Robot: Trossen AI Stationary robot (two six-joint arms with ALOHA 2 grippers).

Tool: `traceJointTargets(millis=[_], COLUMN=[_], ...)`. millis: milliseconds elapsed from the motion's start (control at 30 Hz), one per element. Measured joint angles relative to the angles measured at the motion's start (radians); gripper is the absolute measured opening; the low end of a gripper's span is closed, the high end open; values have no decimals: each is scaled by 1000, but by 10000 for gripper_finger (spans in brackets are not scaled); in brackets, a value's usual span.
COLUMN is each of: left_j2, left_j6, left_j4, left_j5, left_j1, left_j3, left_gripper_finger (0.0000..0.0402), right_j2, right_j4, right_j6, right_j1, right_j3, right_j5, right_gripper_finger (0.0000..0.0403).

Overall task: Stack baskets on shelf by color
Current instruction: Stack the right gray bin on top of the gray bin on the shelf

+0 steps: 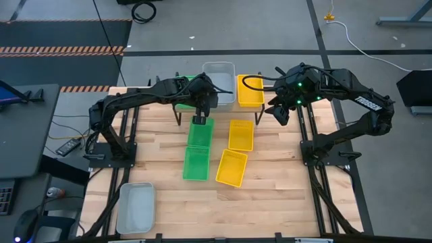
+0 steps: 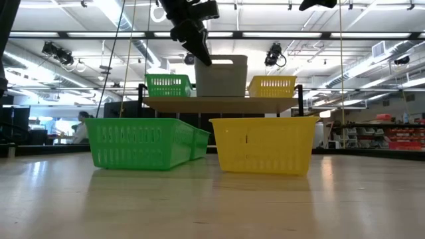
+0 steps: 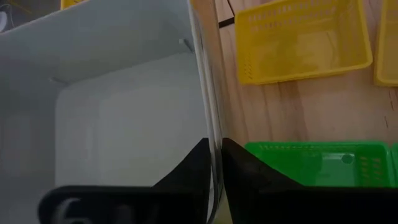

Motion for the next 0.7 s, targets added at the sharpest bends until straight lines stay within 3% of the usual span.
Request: traceJointTargets(millis=[700], left_j2=[-5], left_j6=[14], left_j4=[43], left_j5=[-61], left_j1=[0], left_j3=[0], left_gripper_finger=[113], right_j2=[0], right_j4=[11], right_j6=[0], right_j1=[0], right_j3=[0], right_j5=[0], right_gripper_finger=[201])
